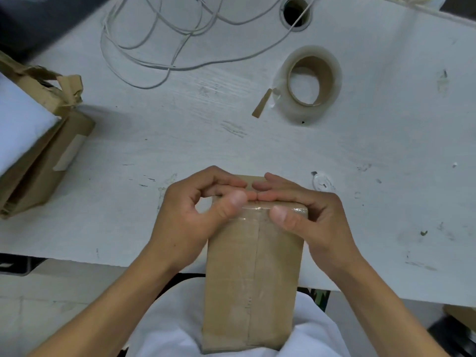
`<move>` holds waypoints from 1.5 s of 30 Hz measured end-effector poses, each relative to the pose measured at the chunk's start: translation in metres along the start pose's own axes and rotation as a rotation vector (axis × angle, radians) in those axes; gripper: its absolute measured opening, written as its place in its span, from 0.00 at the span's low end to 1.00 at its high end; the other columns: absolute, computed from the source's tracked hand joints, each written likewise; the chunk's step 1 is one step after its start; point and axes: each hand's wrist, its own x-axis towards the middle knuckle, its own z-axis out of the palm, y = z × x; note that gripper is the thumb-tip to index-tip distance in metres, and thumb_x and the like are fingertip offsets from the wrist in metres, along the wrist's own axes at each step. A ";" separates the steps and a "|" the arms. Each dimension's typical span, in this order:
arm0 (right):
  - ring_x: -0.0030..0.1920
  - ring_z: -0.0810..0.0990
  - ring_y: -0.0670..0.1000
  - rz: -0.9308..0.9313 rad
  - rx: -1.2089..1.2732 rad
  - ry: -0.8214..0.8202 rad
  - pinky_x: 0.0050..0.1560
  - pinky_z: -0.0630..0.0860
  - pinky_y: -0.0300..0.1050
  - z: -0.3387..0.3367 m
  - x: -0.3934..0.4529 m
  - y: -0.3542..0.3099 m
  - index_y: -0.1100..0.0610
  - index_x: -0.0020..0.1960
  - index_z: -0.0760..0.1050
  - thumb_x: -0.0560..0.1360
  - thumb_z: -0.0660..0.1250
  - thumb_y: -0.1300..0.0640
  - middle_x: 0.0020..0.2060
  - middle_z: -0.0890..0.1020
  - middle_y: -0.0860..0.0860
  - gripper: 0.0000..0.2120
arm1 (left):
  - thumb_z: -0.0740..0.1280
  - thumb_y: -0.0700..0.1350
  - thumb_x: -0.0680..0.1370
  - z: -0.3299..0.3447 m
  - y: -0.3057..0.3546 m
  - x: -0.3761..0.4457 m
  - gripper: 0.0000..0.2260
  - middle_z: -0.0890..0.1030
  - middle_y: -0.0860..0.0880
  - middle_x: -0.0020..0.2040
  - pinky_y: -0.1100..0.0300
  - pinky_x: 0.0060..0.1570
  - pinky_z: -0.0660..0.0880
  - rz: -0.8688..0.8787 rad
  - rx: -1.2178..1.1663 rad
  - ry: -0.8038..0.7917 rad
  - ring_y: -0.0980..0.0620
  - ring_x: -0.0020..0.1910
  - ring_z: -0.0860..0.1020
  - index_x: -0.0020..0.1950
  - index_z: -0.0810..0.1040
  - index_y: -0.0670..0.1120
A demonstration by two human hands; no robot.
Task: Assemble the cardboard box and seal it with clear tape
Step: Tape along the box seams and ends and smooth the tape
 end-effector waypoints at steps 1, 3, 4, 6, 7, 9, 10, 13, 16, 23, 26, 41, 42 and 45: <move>0.65 0.76 0.42 0.043 0.006 -0.002 0.66 0.72 0.41 0.001 -0.002 -0.002 0.53 0.48 0.86 0.67 0.75 0.50 0.55 0.85 0.47 0.12 | 0.69 0.58 0.71 0.000 0.003 -0.002 0.17 0.87 0.53 0.46 0.64 0.52 0.75 -0.039 -0.059 -0.018 0.54 0.52 0.83 0.50 0.82 0.46; 0.59 0.79 0.36 0.093 0.037 0.042 0.54 0.74 0.30 0.010 -0.006 -0.006 0.53 0.44 0.84 0.66 0.75 0.53 0.55 0.84 0.46 0.07 | 0.71 0.57 0.70 0.001 0.006 -0.005 0.17 0.87 0.49 0.47 0.61 0.52 0.76 -0.115 -0.154 -0.009 0.51 0.52 0.83 0.51 0.82 0.47; 0.56 0.80 0.36 0.118 0.059 0.076 0.50 0.73 0.27 0.015 -0.007 -0.007 0.53 0.42 0.83 0.67 0.74 0.54 0.55 0.83 0.46 0.05 | 0.72 0.55 0.70 0.003 0.007 -0.007 0.14 0.87 0.47 0.46 0.59 0.51 0.76 -0.147 -0.180 0.017 0.50 0.51 0.83 0.50 0.82 0.48; 0.56 0.80 0.36 0.153 0.117 0.102 0.49 0.74 0.28 0.022 -0.005 -0.008 0.52 0.38 0.82 0.67 0.72 0.55 0.56 0.83 0.47 0.02 | 0.74 0.47 0.70 0.007 0.008 -0.008 0.09 0.86 0.45 0.45 0.57 0.47 0.78 -0.207 -0.276 0.075 0.48 0.47 0.84 0.49 0.82 0.48; 0.57 0.80 0.37 0.169 0.139 0.102 0.50 0.74 0.30 0.023 -0.004 -0.008 0.54 0.38 0.82 0.68 0.71 0.55 0.57 0.82 0.47 0.03 | 0.72 0.43 0.70 0.010 0.009 -0.009 0.07 0.86 0.43 0.44 0.59 0.45 0.78 -0.227 -0.332 0.103 0.49 0.45 0.84 0.48 0.82 0.46; 0.60 0.79 0.40 0.198 0.180 0.107 0.56 0.73 0.38 0.021 -0.001 -0.008 0.59 0.38 0.81 0.69 0.68 0.55 0.57 0.83 0.48 0.07 | 0.70 0.36 0.72 0.018 0.011 -0.008 0.05 0.85 0.42 0.40 0.62 0.41 0.78 -0.238 -0.381 0.183 0.51 0.41 0.84 0.46 0.82 0.44; 0.61 0.79 0.42 0.211 0.199 0.118 0.58 0.72 0.42 0.021 0.000 -0.009 0.60 0.38 0.81 0.70 0.67 0.56 0.56 0.83 0.49 0.08 | 0.69 0.33 0.73 0.022 0.012 -0.008 0.06 0.85 0.42 0.38 0.63 0.40 0.78 -0.237 -0.380 0.224 0.51 0.39 0.84 0.45 0.81 0.43; 0.62 0.78 0.42 0.220 0.227 0.139 0.59 0.70 0.47 0.023 0.000 -0.011 0.56 0.35 0.81 0.70 0.64 0.58 0.55 0.84 0.49 0.08 | 0.65 0.33 0.75 0.029 0.010 -0.008 0.08 0.86 0.46 0.36 0.63 0.42 0.77 -0.212 -0.341 0.281 0.52 0.39 0.84 0.44 0.81 0.44; 0.60 0.80 0.42 0.209 0.236 0.181 0.60 0.71 0.47 0.026 -0.001 -0.009 0.57 0.35 0.83 0.70 0.61 0.59 0.54 0.84 0.48 0.12 | 0.61 0.39 0.73 0.030 0.008 -0.009 0.10 0.86 0.51 0.37 0.65 0.48 0.75 -0.155 -0.171 0.329 0.53 0.45 0.83 0.42 0.82 0.48; 0.60 0.80 0.44 0.103 0.226 0.263 0.57 0.72 0.38 0.029 -0.004 0.002 0.57 0.41 0.83 0.80 0.52 0.58 0.57 0.84 0.49 0.21 | 0.56 0.45 0.81 0.029 0.000 -0.015 0.12 0.86 0.54 0.43 0.67 0.52 0.72 -0.028 -0.042 0.312 0.53 0.51 0.82 0.49 0.80 0.51; 0.62 0.78 0.46 -0.171 0.063 0.289 0.60 0.71 0.35 0.025 -0.011 0.018 0.55 0.51 0.79 0.79 0.60 0.52 0.58 0.82 0.50 0.10 | 0.65 0.46 0.78 0.020 -0.011 -0.023 0.07 0.83 0.51 0.51 0.63 0.58 0.73 0.120 -0.175 0.196 0.49 0.57 0.80 0.55 0.75 0.47; 0.65 0.76 0.59 -0.166 -0.051 0.059 0.65 0.71 0.64 0.008 0.005 0.037 0.61 0.58 0.79 0.77 0.56 0.47 0.60 0.81 0.56 0.22 | 0.64 0.57 0.71 -0.003 -0.039 -0.004 0.24 0.80 0.46 0.62 0.62 0.57 0.75 0.073 -0.035 -0.031 0.49 0.63 0.78 0.59 0.80 0.42; 0.65 0.77 0.56 -0.141 -0.092 0.052 0.65 0.72 0.60 0.007 0.005 0.031 0.59 0.58 0.80 0.76 0.56 0.47 0.60 0.81 0.53 0.22 | 0.63 0.59 0.71 -0.004 -0.035 -0.006 0.25 0.79 0.50 0.64 0.64 0.56 0.74 0.035 -0.021 -0.045 0.53 0.64 0.77 0.62 0.80 0.47; 0.58 0.79 0.42 -0.092 -0.322 0.083 0.57 0.73 0.41 0.005 0.003 0.002 0.52 0.57 0.81 0.75 0.56 0.48 0.54 0.83 0.44 0.19 | 0.61 0.67 0.71 -0.007 -0.021 -0.018 0.28 0.76 0.58 0.67 0.60 0.61 0.72 -0.019 0.202 0.042 0.59 0.65 0.74 0.69 0.74 0.59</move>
